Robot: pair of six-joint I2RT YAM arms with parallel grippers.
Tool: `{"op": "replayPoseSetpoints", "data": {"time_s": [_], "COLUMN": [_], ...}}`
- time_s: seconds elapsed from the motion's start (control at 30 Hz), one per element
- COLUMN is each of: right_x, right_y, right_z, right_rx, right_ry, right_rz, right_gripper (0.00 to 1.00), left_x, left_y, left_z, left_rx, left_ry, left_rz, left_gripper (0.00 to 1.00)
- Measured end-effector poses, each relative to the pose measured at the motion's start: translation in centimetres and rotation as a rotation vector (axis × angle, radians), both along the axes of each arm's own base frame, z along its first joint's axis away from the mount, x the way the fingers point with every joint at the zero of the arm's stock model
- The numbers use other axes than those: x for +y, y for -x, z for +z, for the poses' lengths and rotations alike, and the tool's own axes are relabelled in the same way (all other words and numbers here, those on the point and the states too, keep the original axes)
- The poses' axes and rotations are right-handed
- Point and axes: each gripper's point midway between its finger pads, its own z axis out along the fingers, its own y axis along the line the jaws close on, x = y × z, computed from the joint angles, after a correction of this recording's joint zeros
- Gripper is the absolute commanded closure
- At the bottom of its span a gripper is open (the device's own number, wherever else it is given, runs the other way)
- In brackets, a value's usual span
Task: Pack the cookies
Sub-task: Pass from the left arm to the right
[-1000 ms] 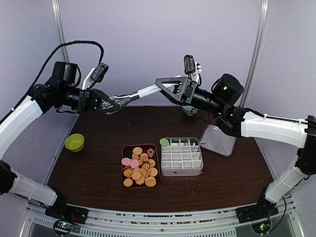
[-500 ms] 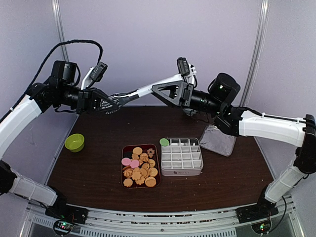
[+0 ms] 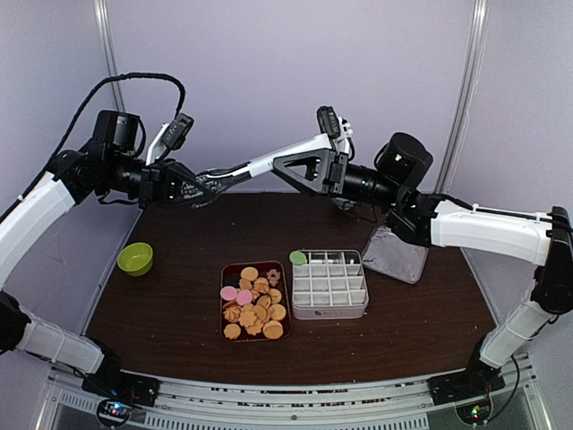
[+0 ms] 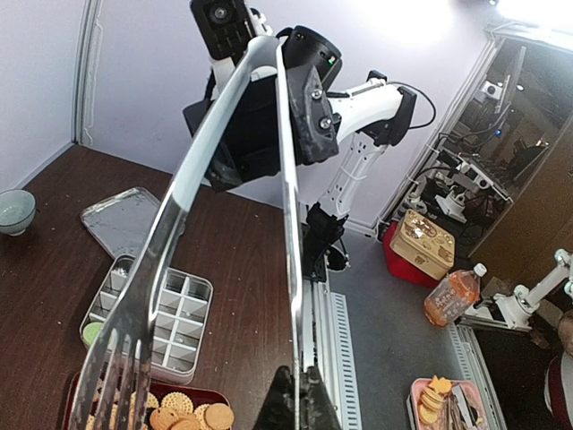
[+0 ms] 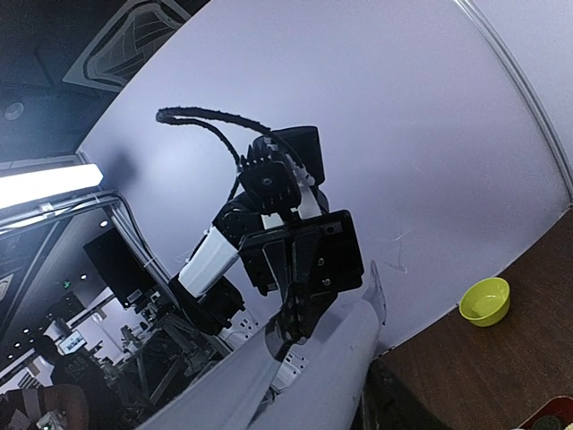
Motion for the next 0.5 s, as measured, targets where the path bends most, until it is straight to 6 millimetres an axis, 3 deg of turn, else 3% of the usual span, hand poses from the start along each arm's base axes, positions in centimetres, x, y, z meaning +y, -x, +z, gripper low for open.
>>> {"op": "replayPoseSetpoints", "data": {"time_s": [0.5], "right_x": [-0.20], "right_y": [-0.97], "right_z": [0.02], "right_rx": [0.013], "right_ry": [-0.020], "right_rz": [-0.064], "right_gripper": [0.56], "left_x": [0.01], "left_y": [-0.25], "left_z": [-0.23], "left_rx": [-0.015], "left_ry": [-0.010], "left_rz": [0.014], "left_gripper": [1.00]}}
